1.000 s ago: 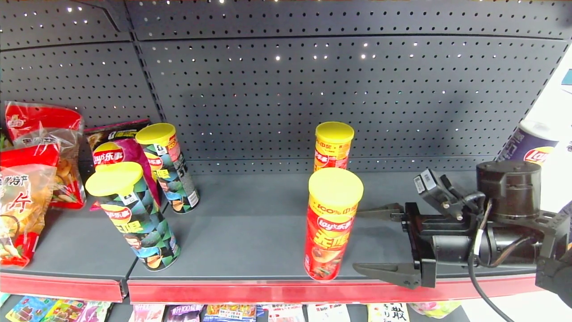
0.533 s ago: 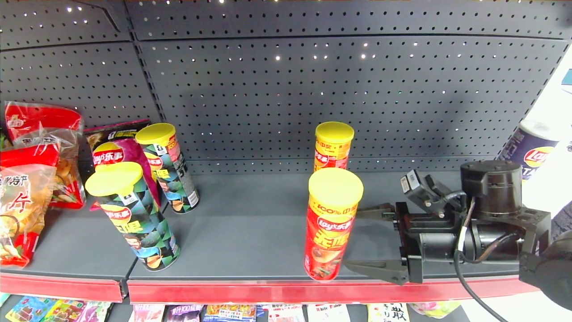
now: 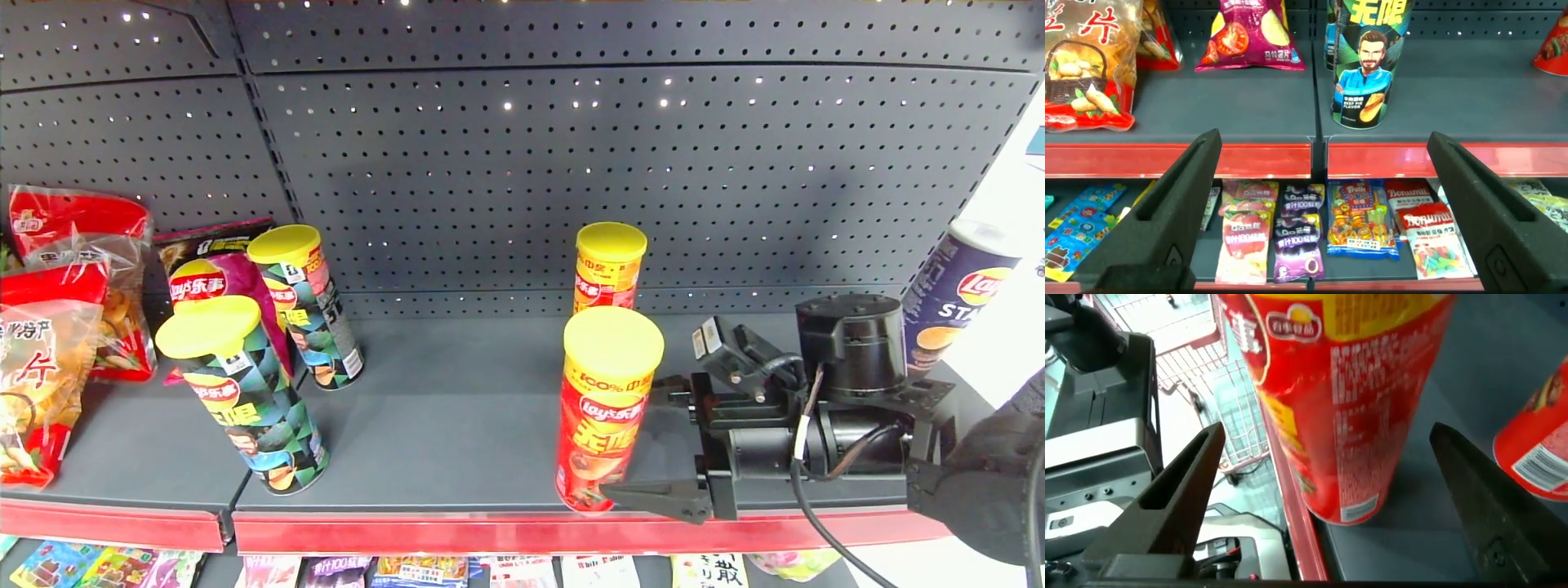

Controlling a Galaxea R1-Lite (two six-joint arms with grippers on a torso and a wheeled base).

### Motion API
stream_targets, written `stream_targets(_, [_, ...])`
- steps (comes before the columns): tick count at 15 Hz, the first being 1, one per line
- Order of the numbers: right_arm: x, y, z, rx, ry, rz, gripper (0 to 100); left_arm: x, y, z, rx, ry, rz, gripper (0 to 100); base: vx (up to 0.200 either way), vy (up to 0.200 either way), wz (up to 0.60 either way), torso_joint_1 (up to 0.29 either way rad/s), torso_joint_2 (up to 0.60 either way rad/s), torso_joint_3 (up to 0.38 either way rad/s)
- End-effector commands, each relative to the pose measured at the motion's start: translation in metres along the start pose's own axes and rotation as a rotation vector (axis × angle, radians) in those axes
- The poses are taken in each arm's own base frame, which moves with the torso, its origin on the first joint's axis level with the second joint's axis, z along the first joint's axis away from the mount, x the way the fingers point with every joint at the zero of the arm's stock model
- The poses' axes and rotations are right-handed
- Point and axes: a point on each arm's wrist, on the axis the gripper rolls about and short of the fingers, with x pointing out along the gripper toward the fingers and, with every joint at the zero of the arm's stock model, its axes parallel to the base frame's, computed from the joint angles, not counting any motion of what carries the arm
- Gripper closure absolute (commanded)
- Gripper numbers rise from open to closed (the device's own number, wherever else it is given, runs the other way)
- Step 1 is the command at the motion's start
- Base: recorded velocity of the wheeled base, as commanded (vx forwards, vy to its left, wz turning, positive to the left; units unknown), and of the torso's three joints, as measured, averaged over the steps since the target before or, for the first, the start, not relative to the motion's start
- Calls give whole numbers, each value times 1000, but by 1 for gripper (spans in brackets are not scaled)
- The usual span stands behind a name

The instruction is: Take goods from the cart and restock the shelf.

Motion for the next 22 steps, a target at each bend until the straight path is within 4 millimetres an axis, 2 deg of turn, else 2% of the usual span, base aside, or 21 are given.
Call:
stream_targets(1, [7, -3, -1, 3, 8, 4, 0, 0, 0, 0, 0, 1, 0, 0, 0, 0, 0, 0, 0, 0])
stream_targets(17, [20, -8, -8, 17, 31, 16, 0, 0, 0, 0, 0, 1, 0, 0, 0, 0, 0, 0, 0, 0])
stream_targets(18, [21, -9, -7, 16, 29, 16, 100, 0, 0, 0, 0, 1, 0, 0, 0, 0, 0, 0, 0, 0])
stream_targets(22, [20, -8, -8, 18, 32, 13, 100, 0, 0, 0, 0, 1, 0, 0, 0, 0, 0, 0, 0, 0])
